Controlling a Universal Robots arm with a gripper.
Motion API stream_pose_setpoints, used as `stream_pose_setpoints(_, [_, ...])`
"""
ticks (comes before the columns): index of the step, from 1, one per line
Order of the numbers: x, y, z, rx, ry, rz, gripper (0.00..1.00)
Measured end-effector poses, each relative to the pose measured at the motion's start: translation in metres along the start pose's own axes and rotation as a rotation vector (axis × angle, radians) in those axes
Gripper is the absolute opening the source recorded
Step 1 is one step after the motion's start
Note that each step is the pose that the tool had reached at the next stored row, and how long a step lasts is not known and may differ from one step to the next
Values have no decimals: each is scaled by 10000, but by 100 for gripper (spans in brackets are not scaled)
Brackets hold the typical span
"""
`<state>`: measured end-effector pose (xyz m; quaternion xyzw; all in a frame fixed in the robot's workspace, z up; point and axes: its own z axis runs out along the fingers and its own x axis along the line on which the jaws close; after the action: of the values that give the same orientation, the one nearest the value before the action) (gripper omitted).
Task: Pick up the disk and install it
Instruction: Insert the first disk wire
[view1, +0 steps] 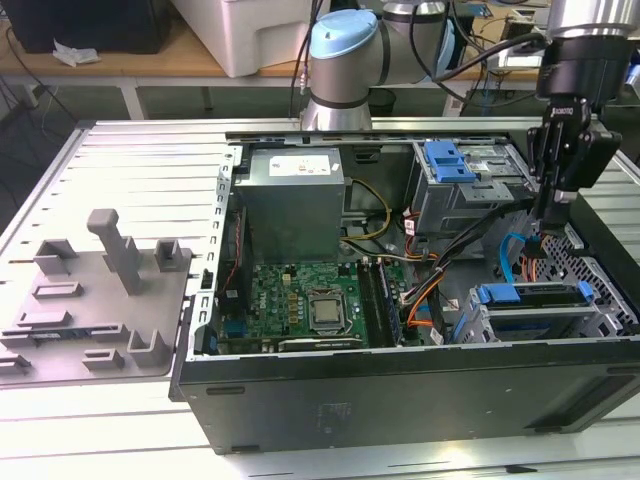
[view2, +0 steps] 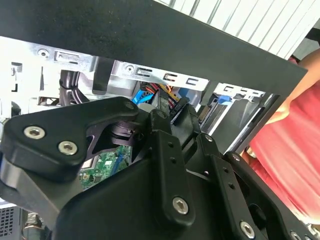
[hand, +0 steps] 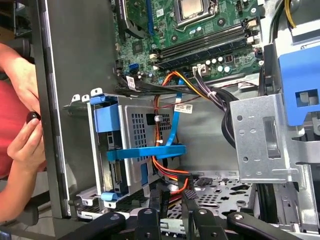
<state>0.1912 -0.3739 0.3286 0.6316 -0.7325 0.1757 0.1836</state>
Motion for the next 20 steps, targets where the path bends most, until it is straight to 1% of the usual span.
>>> stream_pose_setpoints(2, [-2,1,4,-90,2,156,31])
stream_pose_setpoints(4, [-4,-3,5,-337,15,597,31])
stream_pose_setpoints(6, [-5,-10,6,-419,19,740,31])
stream_pose_setpoints(8, [-8,-30,6,-540,26,955,31])
stream_pose_setpoints(11, [-14,-66,5,-618,30,1093,31])
stream_pose_setpoints(14, [-16,-74,6,-688,33,1218,31])
stream_pose_setpoints(16, [-17,-78,8,-704,33,1247,31])
stream_pose_setpoints(20, [-20,-90,10,-708,41,1247,31])
